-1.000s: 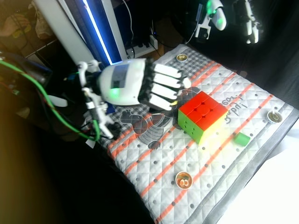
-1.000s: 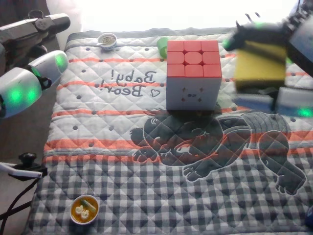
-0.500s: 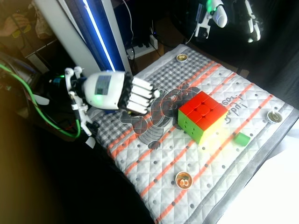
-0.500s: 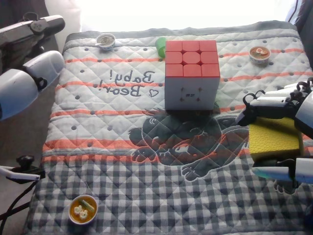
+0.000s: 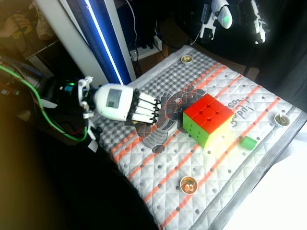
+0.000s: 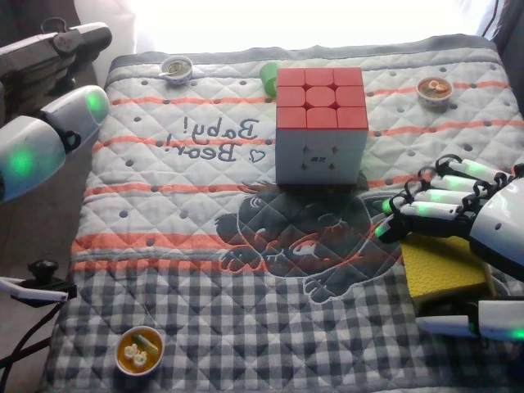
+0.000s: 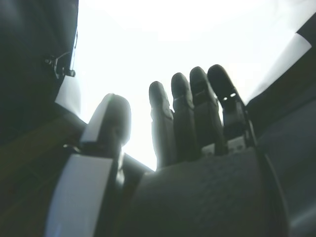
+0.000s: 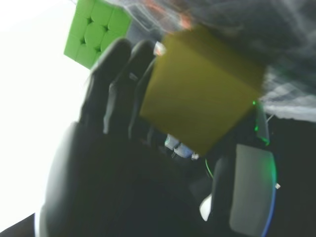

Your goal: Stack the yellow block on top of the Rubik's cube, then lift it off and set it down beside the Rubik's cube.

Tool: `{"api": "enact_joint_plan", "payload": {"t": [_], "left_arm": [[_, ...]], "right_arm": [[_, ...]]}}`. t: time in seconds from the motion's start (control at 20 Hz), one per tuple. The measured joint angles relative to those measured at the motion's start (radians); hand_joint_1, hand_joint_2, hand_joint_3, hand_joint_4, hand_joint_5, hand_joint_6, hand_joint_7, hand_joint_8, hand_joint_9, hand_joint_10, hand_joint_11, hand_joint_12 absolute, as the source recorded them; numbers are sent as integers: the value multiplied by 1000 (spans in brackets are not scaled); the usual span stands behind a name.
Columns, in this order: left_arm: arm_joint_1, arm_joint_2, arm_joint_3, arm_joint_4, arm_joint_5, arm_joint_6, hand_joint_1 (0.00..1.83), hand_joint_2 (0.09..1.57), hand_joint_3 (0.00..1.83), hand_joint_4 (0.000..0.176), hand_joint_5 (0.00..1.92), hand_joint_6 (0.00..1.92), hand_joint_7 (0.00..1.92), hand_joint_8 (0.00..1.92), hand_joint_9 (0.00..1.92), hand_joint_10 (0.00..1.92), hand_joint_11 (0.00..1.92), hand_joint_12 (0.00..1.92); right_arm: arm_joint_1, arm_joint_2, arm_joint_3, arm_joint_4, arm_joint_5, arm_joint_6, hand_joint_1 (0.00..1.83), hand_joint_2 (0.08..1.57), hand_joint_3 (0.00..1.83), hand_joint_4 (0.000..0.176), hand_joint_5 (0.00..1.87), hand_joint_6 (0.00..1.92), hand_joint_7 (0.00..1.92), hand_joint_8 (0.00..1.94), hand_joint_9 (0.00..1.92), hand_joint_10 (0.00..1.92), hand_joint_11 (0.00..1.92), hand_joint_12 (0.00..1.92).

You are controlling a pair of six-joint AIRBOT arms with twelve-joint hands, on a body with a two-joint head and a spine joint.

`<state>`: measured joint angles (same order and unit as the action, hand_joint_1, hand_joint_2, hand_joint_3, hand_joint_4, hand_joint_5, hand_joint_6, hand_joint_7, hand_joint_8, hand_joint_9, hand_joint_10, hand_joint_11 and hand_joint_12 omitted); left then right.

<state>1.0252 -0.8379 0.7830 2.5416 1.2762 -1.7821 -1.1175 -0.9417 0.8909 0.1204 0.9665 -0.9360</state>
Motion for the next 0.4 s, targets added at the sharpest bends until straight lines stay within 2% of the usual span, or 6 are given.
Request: {"api": "enact_joint_plan", "payload": {"t": [0.05,0.2,0.25,0.3,0.35,0.4], "left_arm": [[0,0,0,-1,0,0,718,1322,0,0,597,1,482,4,366,151,0,1217],[2,0,0,-8,1,-10,721,1319,0,5,601,2,504,11,361,145,0,1156],[5,0,0,-6,2,-25,702,1315,0,24,601,2,529,19,399,158,0,1181],[16,0,5,4,7,-60,713,1303,0,37,614,7,554,24,420,156,0,1158],[28,-2,21,13,4,-116,719,1274,0,25,652,19,631,41,529,174,50,1243],[43,-2,42,18,3,-180,733,1259,0,22,659,18,661,38,580,157,64,1215]], "right_arm": [[-2,0,0,11,-6,-2,824,891,0,0,121,531,172,8,13,336,0,750],[-3,8,-7,16,-11,-5,826,840,0,0,68,627,111,0,8,261,0,906],[-2,16,-14,15,-2,-5,766,839,0,0,34,678,118,4,1,242,0,862],[-2,25,-22,15,14,-5,751,840,0,0,30,717,140,12,22,274,0,1013],[-2,35,-29,18,34,-5,786,849,0,0,39,783,173,27,4,413,0,1118],[-2,42,-32,22,58,-5,820,866,0,0,34,826,179,34,0,489,0,1209]]}}
